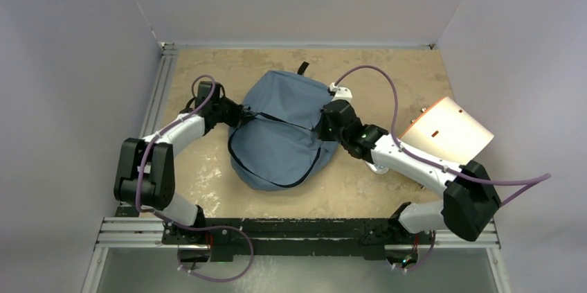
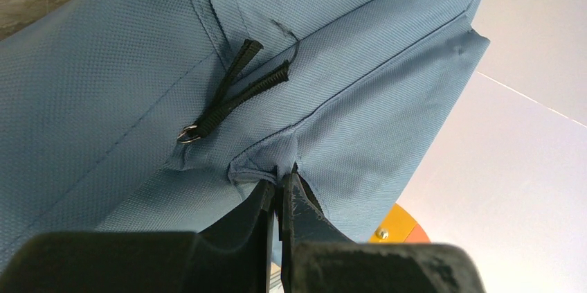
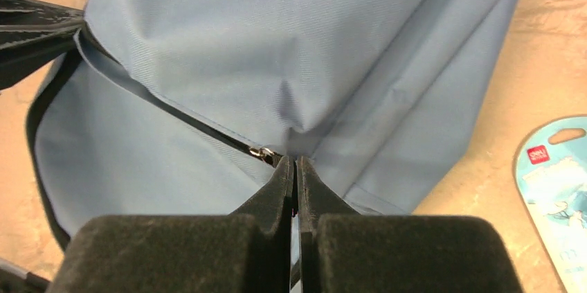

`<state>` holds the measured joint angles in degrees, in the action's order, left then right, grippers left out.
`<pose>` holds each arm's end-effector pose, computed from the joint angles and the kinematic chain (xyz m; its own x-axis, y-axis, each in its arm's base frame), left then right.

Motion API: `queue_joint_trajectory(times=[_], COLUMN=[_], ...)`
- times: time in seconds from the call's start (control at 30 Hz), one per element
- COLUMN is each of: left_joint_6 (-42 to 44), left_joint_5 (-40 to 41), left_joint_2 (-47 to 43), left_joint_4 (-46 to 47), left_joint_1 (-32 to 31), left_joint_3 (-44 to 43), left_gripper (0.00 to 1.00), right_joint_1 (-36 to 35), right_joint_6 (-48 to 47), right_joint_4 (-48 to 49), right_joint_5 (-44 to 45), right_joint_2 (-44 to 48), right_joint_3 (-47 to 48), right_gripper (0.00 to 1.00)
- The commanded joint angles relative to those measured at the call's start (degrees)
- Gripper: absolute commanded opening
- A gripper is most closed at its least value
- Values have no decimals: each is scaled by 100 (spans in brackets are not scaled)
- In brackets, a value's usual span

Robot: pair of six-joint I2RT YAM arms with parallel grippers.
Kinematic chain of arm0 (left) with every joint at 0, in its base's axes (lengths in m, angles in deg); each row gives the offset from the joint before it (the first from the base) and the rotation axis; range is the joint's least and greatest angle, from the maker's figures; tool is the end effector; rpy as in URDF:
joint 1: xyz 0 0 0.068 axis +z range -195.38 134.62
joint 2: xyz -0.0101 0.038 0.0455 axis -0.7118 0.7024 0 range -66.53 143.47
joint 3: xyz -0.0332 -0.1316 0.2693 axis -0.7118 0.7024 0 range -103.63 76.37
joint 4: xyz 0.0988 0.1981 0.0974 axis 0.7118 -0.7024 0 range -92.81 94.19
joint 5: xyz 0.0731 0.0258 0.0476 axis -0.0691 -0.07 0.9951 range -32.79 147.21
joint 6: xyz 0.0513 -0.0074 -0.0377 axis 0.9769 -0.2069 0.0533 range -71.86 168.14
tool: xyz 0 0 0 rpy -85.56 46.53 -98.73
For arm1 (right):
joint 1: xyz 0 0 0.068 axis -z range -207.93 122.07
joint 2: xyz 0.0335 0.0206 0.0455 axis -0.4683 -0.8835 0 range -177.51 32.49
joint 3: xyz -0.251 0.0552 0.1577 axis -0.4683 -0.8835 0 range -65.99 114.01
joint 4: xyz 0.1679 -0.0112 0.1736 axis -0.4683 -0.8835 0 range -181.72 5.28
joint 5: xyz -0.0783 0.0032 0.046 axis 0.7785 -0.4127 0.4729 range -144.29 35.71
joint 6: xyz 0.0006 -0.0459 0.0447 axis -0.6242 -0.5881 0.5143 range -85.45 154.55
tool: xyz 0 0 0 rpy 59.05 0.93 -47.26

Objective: Pack the student bag
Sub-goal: Zip the student bag at the center of the board, then reset both arms

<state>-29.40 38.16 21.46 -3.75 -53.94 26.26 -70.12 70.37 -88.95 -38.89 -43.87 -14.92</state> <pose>0.3017 -0.0618 0.2300 -0.5101 -0.8566 0.0782 -0.6136 0.2987 -0.7309 0.2198 0.1815 0.2974 -0.5748 0.2405 -0.7822 -0.1726 0.8987 0.4032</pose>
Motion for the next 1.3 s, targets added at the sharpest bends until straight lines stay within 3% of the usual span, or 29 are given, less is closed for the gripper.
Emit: queue_joint_trajectory(times=[0.0,0.33,0.5,0.53,0.6,0.7,0.77,1.03,1.13,1.27], left_joint_6=[331,522,1253,1519,1903,2347,2616,4015,4595,5125], left_joint_5=[541,543,228,91,-139,-384,-450,-270,33,451], left_joint_2=[100,192,242,271,314,215,29,-1172,-1795,-2772], left_joint_4=[-58,-126,44,77,-10,-25,-54,-633,-1084,-1593], left_joint_1=[239,258,258,258,251,254,250,249,249,245], left_joint_3=[-260,-432,-665,-770,-1005,-1206,-1306,-1710,-1657,-1369], left_gripper=[0,0,0,0,0,8,20,55,63,66], right_joint_1=[109,128,137,134,136,133,135,133,137,133], right_joint_6=[-126,-153,-200,-227,-226,-200,-198,-457,-666,-905], right_joint_4=[-568,-973,-817,-718,-543,-361,-296,230,600,1009], right_joint_5=[929,1050,795,687,549,554,704,1088,857,583], right_joint_2=[86,-4,119,190,356,646,844,1938,2403,2941], right_joint_3=[21,47,114,116,116,149,178,16,-120,-317], right_gripper=[0,0,0,1,13,23,31,49,57,64])
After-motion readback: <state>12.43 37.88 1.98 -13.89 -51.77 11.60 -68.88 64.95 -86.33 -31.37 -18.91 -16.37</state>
